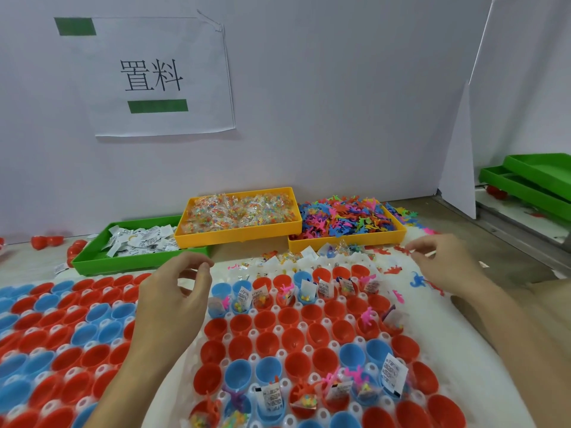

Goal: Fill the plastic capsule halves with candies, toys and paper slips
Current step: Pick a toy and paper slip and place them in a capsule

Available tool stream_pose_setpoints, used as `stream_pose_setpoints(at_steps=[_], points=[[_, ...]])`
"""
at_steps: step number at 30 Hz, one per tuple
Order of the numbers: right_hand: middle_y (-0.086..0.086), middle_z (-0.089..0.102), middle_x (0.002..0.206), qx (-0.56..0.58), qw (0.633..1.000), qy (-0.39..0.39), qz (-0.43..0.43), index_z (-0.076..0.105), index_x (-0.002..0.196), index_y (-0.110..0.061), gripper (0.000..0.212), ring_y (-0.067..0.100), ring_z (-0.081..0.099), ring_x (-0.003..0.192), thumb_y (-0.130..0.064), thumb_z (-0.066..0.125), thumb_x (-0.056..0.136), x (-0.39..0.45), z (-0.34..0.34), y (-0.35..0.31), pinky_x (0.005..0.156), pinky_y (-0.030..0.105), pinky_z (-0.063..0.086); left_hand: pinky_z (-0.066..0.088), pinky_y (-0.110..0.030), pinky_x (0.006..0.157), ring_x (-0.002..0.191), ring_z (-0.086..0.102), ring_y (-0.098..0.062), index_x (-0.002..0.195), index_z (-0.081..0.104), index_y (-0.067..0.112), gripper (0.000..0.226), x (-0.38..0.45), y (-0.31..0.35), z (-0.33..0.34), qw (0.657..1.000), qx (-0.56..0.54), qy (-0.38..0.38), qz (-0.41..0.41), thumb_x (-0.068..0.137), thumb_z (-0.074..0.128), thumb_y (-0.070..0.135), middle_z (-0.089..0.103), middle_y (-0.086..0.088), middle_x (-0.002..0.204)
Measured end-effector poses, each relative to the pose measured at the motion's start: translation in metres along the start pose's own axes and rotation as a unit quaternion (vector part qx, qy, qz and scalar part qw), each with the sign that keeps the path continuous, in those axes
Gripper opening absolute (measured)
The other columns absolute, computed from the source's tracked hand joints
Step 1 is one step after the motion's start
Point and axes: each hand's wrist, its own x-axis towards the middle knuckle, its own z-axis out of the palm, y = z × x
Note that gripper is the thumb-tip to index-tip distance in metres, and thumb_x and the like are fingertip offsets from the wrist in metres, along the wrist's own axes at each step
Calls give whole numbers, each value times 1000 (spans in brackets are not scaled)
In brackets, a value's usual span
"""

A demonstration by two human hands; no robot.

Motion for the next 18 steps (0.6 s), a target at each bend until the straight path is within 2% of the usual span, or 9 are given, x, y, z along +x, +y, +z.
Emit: stream_pose_setpoints(at_steps=[4, 7, 11, 13, 16, 18], points=[[-2, 66, 85, -99, 994, -32, 43, 74, 97, -20, 11, 21, 60, 88, -26, 73, 88, 1, 1, 5, 79, 33, 52, 38, -10, 61, 78, 58, 2, 89, 64, 27, 20, 1, 0, 0, 1000, 1, 3, 1, 94, 60, 8, 61, 22, 82], [-5, 62, 84, -111, 990, -68, 59, 68, 83, -26, 17, 20, 59, 88, -35, 81, 80, -3, -6, -2, 75, 35, 53, 38, -10, 61, 78, 58, 2, 88, 64, 27, 20, 0, -1, 0, 1000, -2, 2, 0, 94, 60, 8, 61, 22, 83], [-5, 67, 83, -108, 988, -92, 58, 71, 74, -24, 14, 12, 60, 81, -21, 84, 78, -7, -6, -8, 68, 27, 44, 38, -9, 61, 79, 59, 0, 90, 67, 23, 17, 0, -1, 0, 1000, -2, 3, -1, 94, 59, 8, 63, 20, 83], [-4, 69, 78, -91, 990, -92, 61, 73, 83, -20, 11, 10, 61, 77, -15, 82, 79, -8, -7, -9, 60, 25, 43, 38, -9, 61, 79, 59, 0, 90, 66, 24, 18, 1, -1, -1, 1000, -5, 3, -1, 94, 59, 8, 63, 20, 84], [4, 73, 81, -49, 992, -98, 61, 67, 98, -17, 19, 16, 63, 74, -9, 78, 84, -8, -8, -12, 56, 24, 42, 38, -8, 60, 79, 59, 1, 90, 65, 26, 19, 1, 0, -1, 1000, -4, 4, -1, 94, 59, 8, 62, 21, 84], [6, 72, 82, -32, 994, -91, 45, 68, 98, -15, 14, 21, 63, 72, -9, 74, 88, -10, -10, -16, 55, 26, 45, 37, -7, 60, 79, 59, 1, 89, 65, 26, 19, 0, -1, -1, 1000, -1, 4, -1, 94, 59, 9, 62, 22, 83]])
